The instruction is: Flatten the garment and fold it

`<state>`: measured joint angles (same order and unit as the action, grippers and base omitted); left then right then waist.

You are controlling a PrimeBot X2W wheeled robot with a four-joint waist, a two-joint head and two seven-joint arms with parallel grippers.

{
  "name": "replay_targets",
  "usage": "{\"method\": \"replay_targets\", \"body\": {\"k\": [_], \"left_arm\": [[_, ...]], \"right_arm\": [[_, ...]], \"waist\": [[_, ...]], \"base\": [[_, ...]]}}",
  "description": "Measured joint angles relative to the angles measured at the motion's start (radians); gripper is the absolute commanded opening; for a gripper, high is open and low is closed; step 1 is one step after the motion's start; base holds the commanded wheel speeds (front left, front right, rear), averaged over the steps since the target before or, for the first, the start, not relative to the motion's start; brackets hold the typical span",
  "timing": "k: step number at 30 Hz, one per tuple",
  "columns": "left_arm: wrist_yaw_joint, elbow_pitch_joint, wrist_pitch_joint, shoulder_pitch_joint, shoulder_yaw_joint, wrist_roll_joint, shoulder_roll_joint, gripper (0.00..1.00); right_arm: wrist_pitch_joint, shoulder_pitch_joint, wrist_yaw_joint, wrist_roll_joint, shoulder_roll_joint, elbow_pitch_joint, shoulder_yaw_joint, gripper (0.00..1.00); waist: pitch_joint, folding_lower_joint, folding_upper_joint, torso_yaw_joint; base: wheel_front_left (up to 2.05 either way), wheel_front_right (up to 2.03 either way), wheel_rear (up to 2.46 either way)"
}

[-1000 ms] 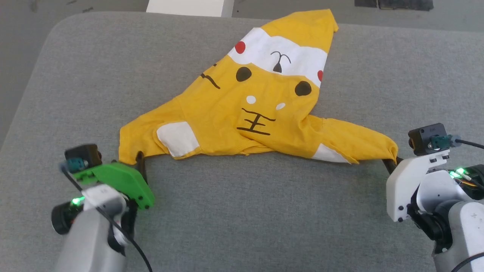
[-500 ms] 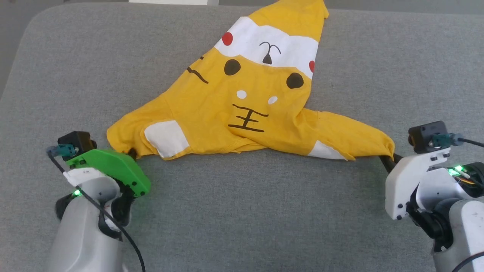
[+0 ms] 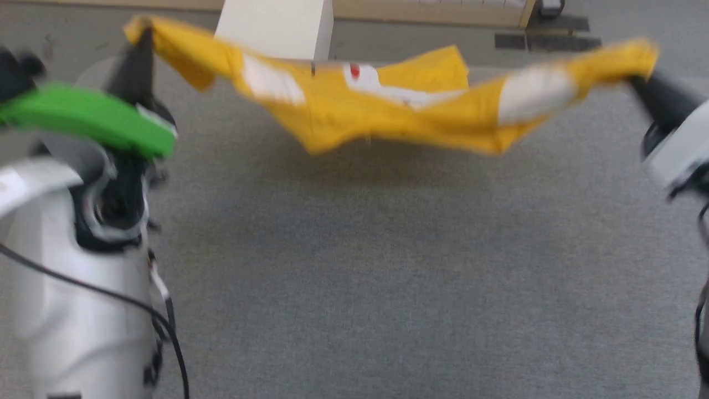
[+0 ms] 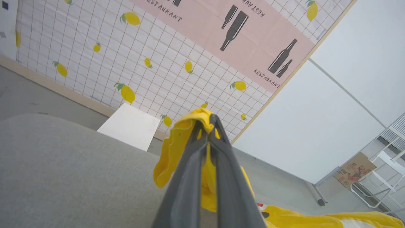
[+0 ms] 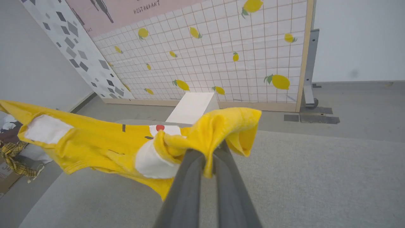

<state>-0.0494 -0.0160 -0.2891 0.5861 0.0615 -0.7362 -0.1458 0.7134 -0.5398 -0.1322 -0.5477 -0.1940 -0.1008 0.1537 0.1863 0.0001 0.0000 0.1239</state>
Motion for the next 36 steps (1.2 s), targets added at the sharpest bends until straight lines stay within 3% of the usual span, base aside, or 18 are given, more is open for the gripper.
{"method": "replay_targets", "body": {"k": [9,20,28,36], "left_arm": [[-0.004,0.081,0.033,0.322,-0.027,0.075,-0.055,0.00],[-0.011,0.226,0.044,0.464,-0.019,0.091,-0.097,0.00],[-0.023,0.342,-0.021,0.552,-0.095,0.192,-0.174,0.00],[-0.049,0.395,-0.003,0.797,-0.134,0.287,-0.230,0.00]], "right_arm": [[0.033,-0.295,0.000,-0.029,0.000,0.078,0.057,0.00],[0.036,-0.437,0.000,0.025,-0.009,0.190,0.104,0.00],[0.051,-0.581,0.000,0.106,-0.001,0.287,0.089,0.00],[-0.096,-0.876,0.000,0.241,0.038,0.443,0.092,0.00]], "waist": [[-0.103,0.0000,0.0000,-0.015],[-0.158,0.0000,0.0000,-0.056],[-0.077,0.0000,0.0000,-0.078],[0.083,0.0000,0.0000,-0.112]], "base": [[0.00,0.00,0.00],[0.00,0.00,0.00],[0.00,0.00,0.00],[0.00,0.00,0.00]]}}
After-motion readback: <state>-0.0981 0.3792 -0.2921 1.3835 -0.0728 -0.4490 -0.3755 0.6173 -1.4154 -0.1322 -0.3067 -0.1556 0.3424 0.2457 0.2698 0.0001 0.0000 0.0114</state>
